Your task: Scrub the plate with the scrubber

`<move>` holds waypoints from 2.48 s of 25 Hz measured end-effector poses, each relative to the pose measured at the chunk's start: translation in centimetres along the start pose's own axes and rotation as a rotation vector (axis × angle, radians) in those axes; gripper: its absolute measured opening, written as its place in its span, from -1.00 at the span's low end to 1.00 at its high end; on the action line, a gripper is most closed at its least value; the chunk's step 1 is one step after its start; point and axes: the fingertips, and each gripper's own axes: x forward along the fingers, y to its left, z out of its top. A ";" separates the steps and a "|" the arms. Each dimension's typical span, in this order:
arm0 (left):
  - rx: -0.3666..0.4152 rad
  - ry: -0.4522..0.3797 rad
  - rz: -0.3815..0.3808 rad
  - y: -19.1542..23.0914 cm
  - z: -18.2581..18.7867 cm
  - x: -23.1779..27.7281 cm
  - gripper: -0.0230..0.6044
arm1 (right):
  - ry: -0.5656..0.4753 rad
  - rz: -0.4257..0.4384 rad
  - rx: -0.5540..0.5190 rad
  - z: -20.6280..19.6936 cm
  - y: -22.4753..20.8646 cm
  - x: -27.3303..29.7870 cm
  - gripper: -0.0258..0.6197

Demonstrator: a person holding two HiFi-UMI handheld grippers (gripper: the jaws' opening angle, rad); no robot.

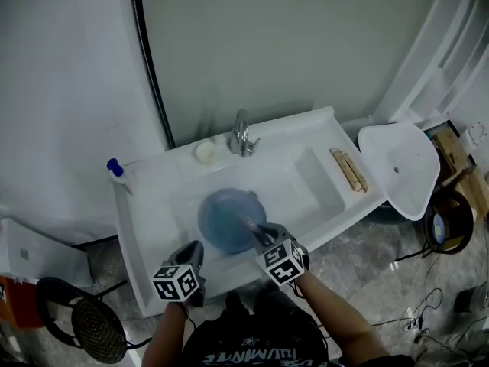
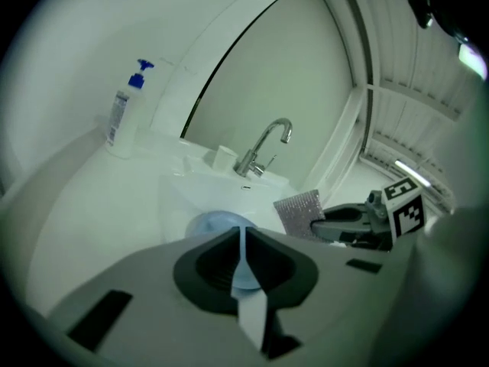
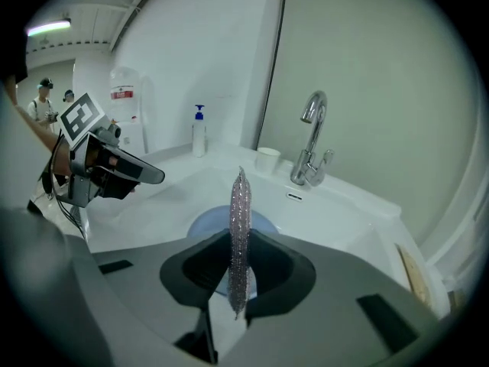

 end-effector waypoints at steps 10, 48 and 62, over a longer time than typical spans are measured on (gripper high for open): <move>0.087 -0.070 0.034 -1.8 0.3 -1.0 -0.82 | -0.035 0.034 -0.015 -0.2 2.0 -0.9 -0.68; 0.074 -0.151 0.154 -15.5 -15.2 -21.7 -0.81 | -0.203 0.138 0.229 -10.7 13.3 -21.2 -0.68; 0.111 -0.158 0.060 -17.9 -14.9 -22.9 -0.81 | -0.209 0.081 0.276 -12.1 14.4 -23.5 -0.68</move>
